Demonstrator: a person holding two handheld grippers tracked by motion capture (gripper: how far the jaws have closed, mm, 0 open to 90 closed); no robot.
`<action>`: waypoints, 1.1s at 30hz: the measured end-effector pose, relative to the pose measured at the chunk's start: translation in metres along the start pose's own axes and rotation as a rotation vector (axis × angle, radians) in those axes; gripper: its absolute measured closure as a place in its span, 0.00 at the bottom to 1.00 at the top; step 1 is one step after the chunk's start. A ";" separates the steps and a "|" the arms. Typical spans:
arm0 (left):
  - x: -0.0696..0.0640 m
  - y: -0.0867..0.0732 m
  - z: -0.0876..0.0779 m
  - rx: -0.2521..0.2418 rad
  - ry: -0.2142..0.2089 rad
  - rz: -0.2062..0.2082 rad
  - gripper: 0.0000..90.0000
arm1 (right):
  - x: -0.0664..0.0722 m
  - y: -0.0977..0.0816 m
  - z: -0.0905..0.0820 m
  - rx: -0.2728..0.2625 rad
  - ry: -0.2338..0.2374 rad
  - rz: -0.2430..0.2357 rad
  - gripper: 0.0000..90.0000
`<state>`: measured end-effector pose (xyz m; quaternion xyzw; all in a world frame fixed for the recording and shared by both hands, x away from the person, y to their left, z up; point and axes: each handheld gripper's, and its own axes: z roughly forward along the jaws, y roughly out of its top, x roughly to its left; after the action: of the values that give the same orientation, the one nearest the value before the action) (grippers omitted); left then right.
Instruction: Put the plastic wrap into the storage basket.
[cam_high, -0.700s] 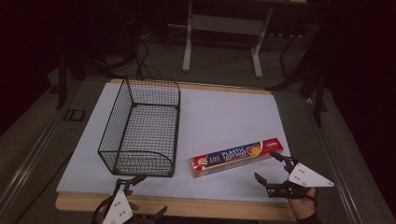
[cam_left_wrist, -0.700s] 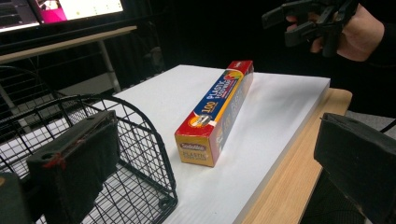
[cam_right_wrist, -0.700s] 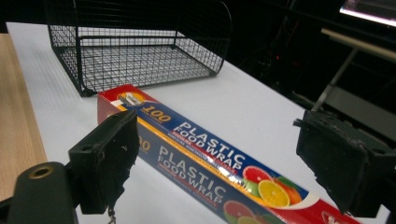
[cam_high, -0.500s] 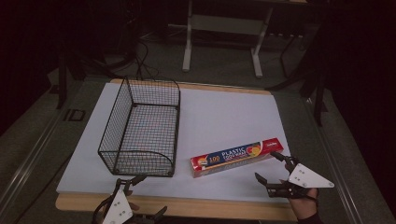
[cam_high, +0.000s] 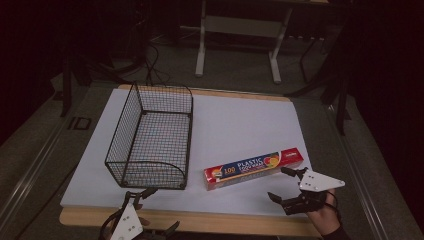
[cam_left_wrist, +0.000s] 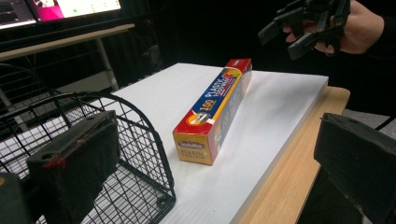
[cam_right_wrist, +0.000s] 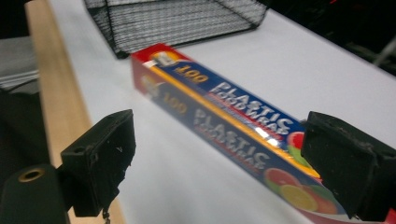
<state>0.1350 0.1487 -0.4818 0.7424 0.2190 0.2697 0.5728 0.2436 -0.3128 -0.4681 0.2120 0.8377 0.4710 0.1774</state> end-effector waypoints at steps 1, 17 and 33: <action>0.000 0.000 0.000 0.000 0.000 0.000 0.01 | 0.000 0.000 0.000 0.000 0.000 0.000 0.11; -0.001 -0.001 0.000 0.011 -0.002 -0.004 0.01 | 0.009 0.005 0.031 0.215 0.065 -0.110 0.10; -0.001 -0.001 0.000 0.014 -0.006 -0.004 0.01 | -0.010 0.030 0.051 0.386 0.015 -0.297 0.11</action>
<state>0.1345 0.1481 -0.4829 0.7468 0.2205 0.2648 0.5688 0.2828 -0.2674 -0.4661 0.1131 0.9355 0.2724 0.1946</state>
